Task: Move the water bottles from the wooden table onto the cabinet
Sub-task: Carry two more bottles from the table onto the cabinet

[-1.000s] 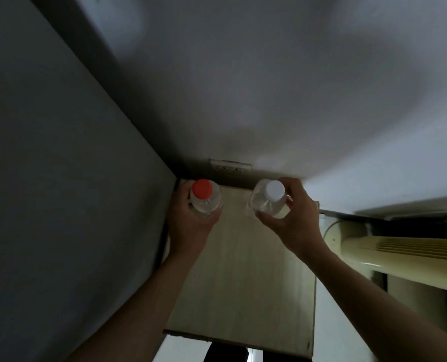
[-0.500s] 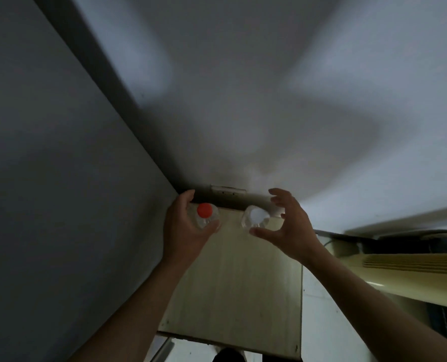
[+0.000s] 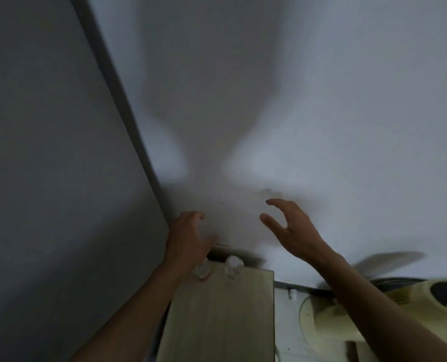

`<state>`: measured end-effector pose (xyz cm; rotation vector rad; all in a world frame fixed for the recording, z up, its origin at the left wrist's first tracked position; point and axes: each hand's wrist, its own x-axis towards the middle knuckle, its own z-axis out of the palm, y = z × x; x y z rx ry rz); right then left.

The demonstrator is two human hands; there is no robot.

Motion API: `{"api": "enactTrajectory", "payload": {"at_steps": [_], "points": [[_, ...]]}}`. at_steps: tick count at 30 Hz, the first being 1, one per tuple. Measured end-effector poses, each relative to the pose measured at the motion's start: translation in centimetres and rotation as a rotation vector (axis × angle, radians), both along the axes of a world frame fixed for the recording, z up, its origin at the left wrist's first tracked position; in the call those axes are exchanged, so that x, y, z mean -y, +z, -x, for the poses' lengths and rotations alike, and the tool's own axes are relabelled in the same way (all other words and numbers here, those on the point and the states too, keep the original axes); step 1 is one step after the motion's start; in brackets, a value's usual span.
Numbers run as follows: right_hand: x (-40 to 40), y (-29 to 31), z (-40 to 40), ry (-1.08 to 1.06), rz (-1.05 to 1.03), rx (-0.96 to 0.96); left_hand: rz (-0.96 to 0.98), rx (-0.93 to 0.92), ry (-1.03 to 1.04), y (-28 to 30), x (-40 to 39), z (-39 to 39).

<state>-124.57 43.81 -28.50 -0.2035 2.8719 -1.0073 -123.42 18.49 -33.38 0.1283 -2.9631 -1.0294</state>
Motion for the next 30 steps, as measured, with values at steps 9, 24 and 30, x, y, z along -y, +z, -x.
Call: {"api": "enactTrajectory", "payload": {"at_steps": [9, 24, 30], "points": [[-6.1, 9.1, -6.5, -0.172, -0.066, -0.131, -0.084, -0.141, -0.256, 10.8, -5.8, -0.1], [-22.5, 16.0, -17.0, -0.316, -0.067, -0.332, 0.069, -0.236, -0.422, 19.7, -20.1, -6.0], [-31.3, 16.6, -24.0, -0.388, -0.067, -0.321, 0.116, -0.222, -0.54, 21.4, -30.8, -10.8]]}}
